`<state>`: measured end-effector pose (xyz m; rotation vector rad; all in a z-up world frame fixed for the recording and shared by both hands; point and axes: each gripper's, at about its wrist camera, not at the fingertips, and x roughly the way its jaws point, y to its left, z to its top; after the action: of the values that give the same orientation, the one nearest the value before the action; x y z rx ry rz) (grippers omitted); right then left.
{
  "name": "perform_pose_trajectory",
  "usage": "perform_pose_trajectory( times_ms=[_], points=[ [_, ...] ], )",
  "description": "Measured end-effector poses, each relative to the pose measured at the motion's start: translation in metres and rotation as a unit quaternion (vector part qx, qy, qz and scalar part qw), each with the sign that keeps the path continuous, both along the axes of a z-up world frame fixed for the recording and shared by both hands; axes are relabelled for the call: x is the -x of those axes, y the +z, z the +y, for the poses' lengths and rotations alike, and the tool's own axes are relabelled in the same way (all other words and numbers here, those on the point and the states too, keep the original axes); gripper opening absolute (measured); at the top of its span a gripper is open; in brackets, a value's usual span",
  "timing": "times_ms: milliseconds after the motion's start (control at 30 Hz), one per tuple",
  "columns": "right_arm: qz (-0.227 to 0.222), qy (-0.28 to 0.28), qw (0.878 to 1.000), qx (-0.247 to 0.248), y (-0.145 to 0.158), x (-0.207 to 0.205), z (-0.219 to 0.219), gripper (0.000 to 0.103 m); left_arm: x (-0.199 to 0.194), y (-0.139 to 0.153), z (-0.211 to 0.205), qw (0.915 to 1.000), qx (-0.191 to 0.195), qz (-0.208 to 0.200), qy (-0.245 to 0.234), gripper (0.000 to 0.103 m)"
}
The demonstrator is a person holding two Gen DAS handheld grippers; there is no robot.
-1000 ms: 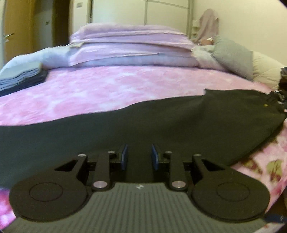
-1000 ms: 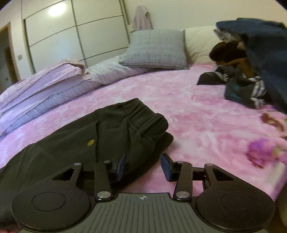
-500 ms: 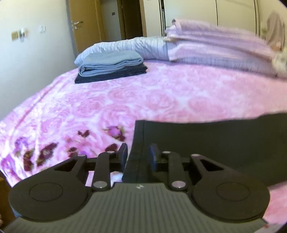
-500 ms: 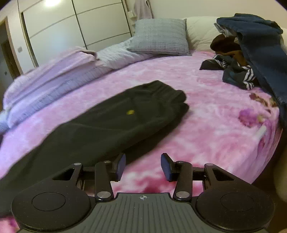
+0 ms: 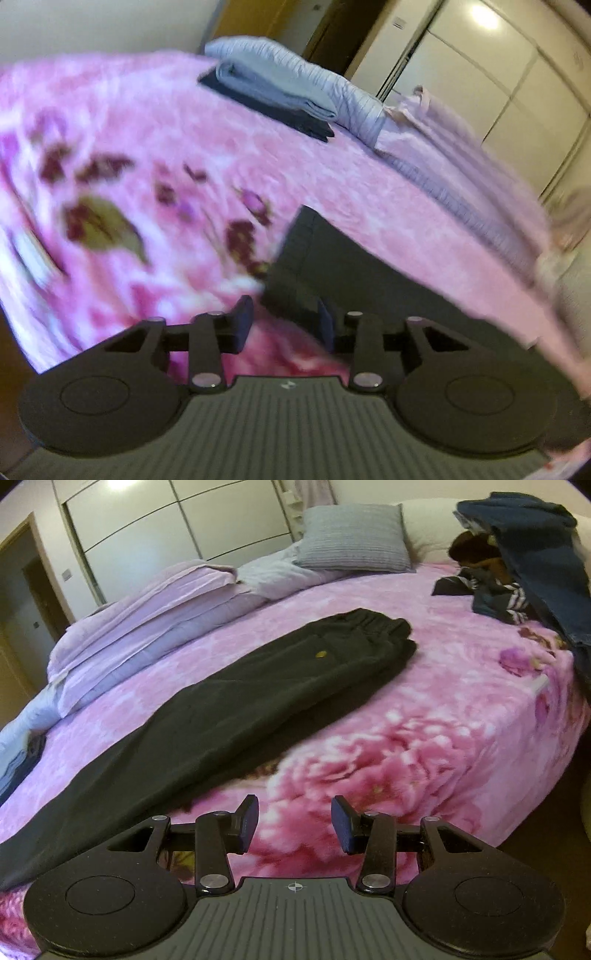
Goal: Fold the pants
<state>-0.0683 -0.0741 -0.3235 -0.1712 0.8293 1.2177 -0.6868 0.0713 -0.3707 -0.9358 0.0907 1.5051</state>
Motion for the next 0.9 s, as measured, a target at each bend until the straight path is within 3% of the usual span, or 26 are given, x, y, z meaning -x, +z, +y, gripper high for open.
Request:
perform_pose_trajectory(
  times_ms=[33,133,200,233,267,300,333,367,400,500,600,633,700,900],
  points=[
    [-0.001,0.006,1.000,-0.003,0.001,0.003,0.000,0.041,0.000,0.000,0.003,0.9999,0.000,-0.009,0.005,0.007],
    [-0.012,0.018,1.000,-0.006,0.002,0.011,-0.002,0.041,-0.003,0.010,0.004,0.9990,-0.044,-0.003,-0.009,0.004],
    [-0.011,0.025,1.000,-0.007,0.001,0.013,-0.003,0.041,-0.009,0.023,-0.004,0.9938,-0.102,0.034,-0.029,0.004],
    [-0.010,0.025,1.000,-0.007,0.000,0.013,-0.004,0.041,-0.012,0.024,-0.003,0.9924,-0.104,0.058,-0.032,0.005],
    [-0.008,0.024,1.000,-0.005,-0.002,0.013,-0.005,0.041,-0.013,0.019,0.000,0.9926,-0.093,0.071,-0.032,0.005],
    [-0.004,0.022,1.000,-0.001,-0.004,0.013,-0.005,0.041,-0.012,0.010,0.005,0.9943,-0.069,0.075,-0.031,0.006],
    [0.001,0.021,1.000,0.004,-0.006,0.013,-0.005,0.041,-0.010,-0.005,0.013,0.9966,-0.022,0.073,-0.031,0.007],
    [0.006,0.023,1.000,0.009,-0.007,0.013,-0.004,0.041,-0.009,-0.013,0.014,0.9974,-0.010,0.066,-0.027,0.008],
    [0.010,0.027,1.000,0.010,-0.008,0.013,-0.003,0.041,-0.009,-0.011,0.010,0.9974,-0.020,0.067,-0.020,0.010],
    [0.010,0.034,0.999,0.009,-0.004,0.016,-0.003,0.041,-0.023,0.007,0.004,0.9934,0.001,0.115,0.002,0.019],
    [0.014,0.039,0.999,0.005,0.002,0.020,-0.004,0.045,-0.034,0.028,-0.008,0.9917,0.018,0.128,-0.004,0.027],
    [0.015,0.042,0.999,0.004,0.004,0.022,-0.005,0.055,-0.040,0.036,-0.015,0.9911,0.026,0.130,-0.010,0.037],
    [0.010,0.050,0.999,0.003,0.007,0.029,-0.008,0.067,-0.059,0.049,-0.031,0.9892,0.047,0.134,-0.035,0.048],
    [-0.034,0.105,0.994,0.007,0.021,0.061,-0.017,0.070,-0.135,0.061,-0.075,0.9735,0.070,0.164,-0.144,0.055]
  ],
)
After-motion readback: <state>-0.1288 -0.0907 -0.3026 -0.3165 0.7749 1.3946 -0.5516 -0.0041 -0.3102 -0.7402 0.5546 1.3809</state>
